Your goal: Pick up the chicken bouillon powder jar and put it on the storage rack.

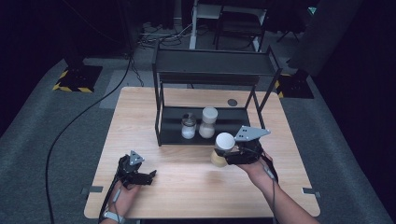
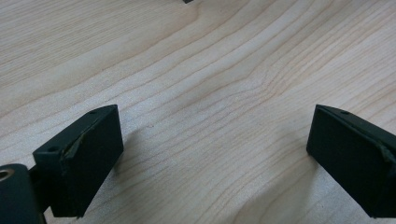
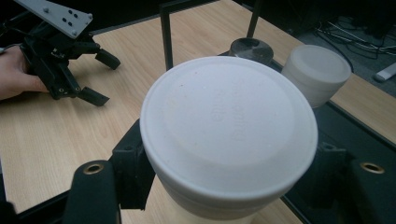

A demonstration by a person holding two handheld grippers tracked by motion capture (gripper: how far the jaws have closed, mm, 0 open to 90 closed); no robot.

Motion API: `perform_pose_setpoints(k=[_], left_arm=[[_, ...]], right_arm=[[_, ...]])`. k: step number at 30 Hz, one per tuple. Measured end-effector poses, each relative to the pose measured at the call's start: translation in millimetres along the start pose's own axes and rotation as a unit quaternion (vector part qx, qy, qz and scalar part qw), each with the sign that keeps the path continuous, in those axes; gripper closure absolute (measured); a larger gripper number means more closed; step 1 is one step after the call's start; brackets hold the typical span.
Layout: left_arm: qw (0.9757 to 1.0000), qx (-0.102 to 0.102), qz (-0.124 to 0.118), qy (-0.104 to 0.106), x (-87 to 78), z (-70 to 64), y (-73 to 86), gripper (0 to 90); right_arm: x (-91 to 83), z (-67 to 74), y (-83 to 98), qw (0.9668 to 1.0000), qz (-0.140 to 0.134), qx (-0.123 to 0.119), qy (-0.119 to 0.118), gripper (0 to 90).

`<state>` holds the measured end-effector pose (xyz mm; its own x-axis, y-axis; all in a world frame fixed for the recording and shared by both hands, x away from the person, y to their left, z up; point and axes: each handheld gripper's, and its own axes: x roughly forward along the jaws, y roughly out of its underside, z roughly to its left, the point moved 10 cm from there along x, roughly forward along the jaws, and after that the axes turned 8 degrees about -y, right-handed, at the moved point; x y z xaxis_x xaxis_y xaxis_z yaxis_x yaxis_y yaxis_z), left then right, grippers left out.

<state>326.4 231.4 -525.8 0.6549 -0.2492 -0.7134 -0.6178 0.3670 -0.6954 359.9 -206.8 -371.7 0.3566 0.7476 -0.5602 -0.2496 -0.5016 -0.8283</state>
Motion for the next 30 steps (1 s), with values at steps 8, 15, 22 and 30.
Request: perform_pose_setpoints(k=[8,15,22,30], left_arm=[[1.0,0.0,0.0,-0.001,-0.1,-0.1,0.1,3.8],[1.0,-0.002,0.0,-0.002,-0.3,-0.5,0.2,3.9],[1.0,-0.002,-0.001,-0.004,-0.7,-0.7,0.5,4.2],[1.0,-0.003,-0.001,-0.003,-0.6,-0.6,0.6,4.3]], right_arm=[[-4.7,-10.8,-10.1,1.0,-0.005,0.003,0.005,33.7],[-6.3,-22.7,-18.3,0.9998,-0.01,0.009,0.012,33.7],[-9.0,-39.0,-25.0,0.9994,-0.014,0.018,0.027,33.7],[-9.8,-59.1,-26.2,0.9981,-0.016,0.034,0.048,33.7]])
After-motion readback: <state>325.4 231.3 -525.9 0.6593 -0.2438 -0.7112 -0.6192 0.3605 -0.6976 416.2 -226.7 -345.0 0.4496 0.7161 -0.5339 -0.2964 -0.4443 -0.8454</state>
